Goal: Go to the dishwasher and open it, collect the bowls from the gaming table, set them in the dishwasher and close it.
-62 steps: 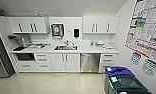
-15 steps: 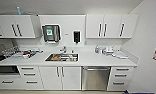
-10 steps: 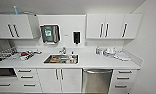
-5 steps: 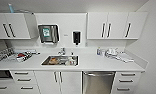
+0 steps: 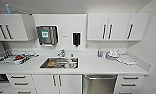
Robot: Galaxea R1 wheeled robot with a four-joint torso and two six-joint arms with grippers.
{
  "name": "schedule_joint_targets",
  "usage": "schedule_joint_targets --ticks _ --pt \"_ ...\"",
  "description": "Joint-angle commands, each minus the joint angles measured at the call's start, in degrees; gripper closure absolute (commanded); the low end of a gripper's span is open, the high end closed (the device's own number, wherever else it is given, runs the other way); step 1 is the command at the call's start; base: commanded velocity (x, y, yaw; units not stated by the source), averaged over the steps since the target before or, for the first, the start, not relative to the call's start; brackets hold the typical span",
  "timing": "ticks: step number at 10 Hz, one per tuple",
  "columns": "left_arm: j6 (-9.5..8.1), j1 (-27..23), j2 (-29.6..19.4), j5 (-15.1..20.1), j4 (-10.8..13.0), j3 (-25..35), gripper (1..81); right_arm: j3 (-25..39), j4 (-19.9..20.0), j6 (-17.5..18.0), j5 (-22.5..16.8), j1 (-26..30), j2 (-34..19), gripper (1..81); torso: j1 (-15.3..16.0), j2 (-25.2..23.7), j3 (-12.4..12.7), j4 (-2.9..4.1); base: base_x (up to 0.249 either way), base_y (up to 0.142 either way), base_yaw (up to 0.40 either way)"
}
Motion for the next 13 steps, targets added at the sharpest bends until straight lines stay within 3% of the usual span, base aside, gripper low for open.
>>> schedule_joint_targets --ticks 1,4,13 --pt "0.08 -2.0 -1.0 3.0 0.4 0.7 1.0 1.1 0.1 -0.1 -4.0 2.2 -1.0 1.0 0.0 0.0 0.0 0.00 0.157 0.000 0.000" --pt "0.08 -2.0 -1.0 3.0 0.4 0.7 1.0 1.2 0.1 -0.1 -4.0 2.5 -1.0 1.0 0.0 0.0 0.0 0.00 0.155 0.000 0.000" --pt "-0.01 -2.0 -1.0 3.1 0.4 0.7 1.0 1.1 0.2 -0.1 -4.0 2.5 -1.1 1.0 0.0 0.0 0.0 0.00 0.127 -0.063 0.000"
